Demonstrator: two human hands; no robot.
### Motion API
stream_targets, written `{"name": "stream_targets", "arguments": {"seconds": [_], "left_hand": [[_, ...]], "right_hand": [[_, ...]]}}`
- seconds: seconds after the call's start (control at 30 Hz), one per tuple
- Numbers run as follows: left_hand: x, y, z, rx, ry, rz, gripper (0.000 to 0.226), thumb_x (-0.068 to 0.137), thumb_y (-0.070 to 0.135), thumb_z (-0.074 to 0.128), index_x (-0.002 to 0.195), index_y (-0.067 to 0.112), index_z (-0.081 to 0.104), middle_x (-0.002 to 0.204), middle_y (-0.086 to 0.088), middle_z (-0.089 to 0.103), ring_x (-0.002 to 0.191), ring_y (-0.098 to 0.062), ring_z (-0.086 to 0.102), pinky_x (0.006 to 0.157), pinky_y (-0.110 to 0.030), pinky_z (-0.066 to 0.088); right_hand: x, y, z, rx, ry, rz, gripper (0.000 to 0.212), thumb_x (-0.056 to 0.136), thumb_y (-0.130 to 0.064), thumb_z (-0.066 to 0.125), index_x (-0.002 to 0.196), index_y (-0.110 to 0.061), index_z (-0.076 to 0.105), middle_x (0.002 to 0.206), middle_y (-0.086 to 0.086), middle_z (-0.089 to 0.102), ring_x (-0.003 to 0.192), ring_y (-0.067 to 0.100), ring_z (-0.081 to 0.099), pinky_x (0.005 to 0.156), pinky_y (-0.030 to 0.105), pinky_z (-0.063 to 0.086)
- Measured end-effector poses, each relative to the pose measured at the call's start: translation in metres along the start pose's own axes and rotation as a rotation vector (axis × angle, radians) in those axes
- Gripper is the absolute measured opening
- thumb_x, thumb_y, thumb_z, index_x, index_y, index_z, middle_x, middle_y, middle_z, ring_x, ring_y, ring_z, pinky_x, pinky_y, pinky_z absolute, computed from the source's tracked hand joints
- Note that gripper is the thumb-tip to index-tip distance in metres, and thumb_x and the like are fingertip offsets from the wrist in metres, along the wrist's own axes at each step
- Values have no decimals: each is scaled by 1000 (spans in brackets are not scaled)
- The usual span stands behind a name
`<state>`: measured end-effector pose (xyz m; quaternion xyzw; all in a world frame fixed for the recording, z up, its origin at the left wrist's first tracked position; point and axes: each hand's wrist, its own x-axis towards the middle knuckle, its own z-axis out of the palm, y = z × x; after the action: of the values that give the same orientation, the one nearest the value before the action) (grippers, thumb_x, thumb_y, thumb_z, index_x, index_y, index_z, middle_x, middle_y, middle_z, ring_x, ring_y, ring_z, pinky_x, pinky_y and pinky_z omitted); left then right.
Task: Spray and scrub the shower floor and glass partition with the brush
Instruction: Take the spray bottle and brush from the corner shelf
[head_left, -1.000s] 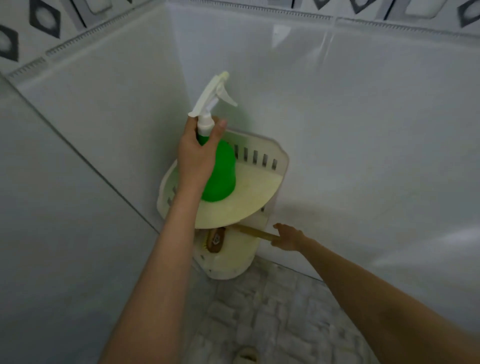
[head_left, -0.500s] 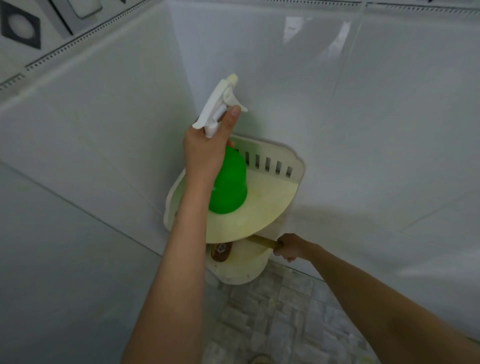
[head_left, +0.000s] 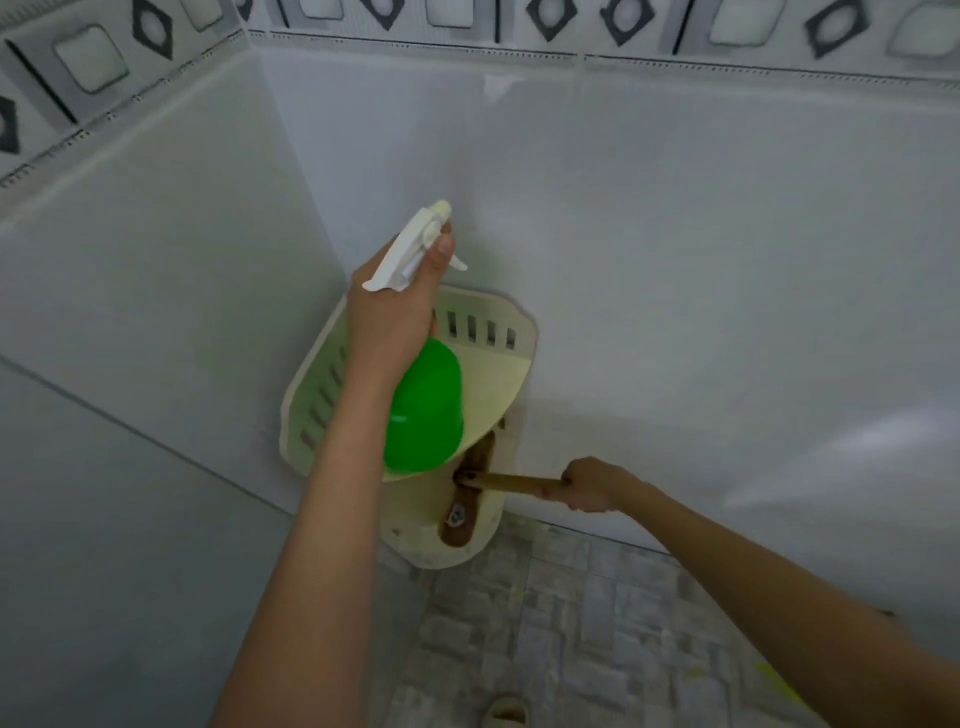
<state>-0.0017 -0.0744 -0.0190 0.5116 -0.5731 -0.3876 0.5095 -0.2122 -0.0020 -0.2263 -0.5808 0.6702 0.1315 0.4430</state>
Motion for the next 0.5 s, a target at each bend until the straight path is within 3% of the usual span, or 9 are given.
{"name": "stream_targets", "arguments": {"seconds": [0.1,0.23,0.3,0.43,0.5], "left_hand": [[-26,7,18,8,-85,-29,25,97,42,63,115,29,72,93,2,73,40,-4,44,50,-19,42],[-73,17,50,-27,-255,24,7,98,39,62,100,42,68,101,-2,73,42,-5,46,52,-20,44],[-100,17,74,-41,-341,64,11,99,33,61,97,44,64,101,-3,72,43,-6,48,51,-21,45],[-152,-6,124,49,-450,59,16,101,30,59,105,17,67,98,-11,71,42,-7,51,49,-18,44],[-191,-22,158,69,-533,26,19,100,32,59,106,15,67,96,-14,70,45,-7,54,49,-19,44]], "right_hand": [[-39,49,19,22,93,57,65,88,-69,41,76,-8,57,64,2,53,55,17,49,59,27,39],[-92,122,68,185,208,182,64,87,-70,39,73,-10,57,68,6,57,58,19,54,59,27,41],[-119,159,98,299,273,255,62,87,-71,39,71,-13,54,66,6,55,56,19,53,56,26,39],[-168,218,152,493,378,380,61,87,-70,40,69,-13,51,62,5,51,51,17,48,53,25,36],[-194,251,184,592,443,436,62,86,-70,39,67,-12,50,61,5,50,52,19,47,54,27,36]]}}
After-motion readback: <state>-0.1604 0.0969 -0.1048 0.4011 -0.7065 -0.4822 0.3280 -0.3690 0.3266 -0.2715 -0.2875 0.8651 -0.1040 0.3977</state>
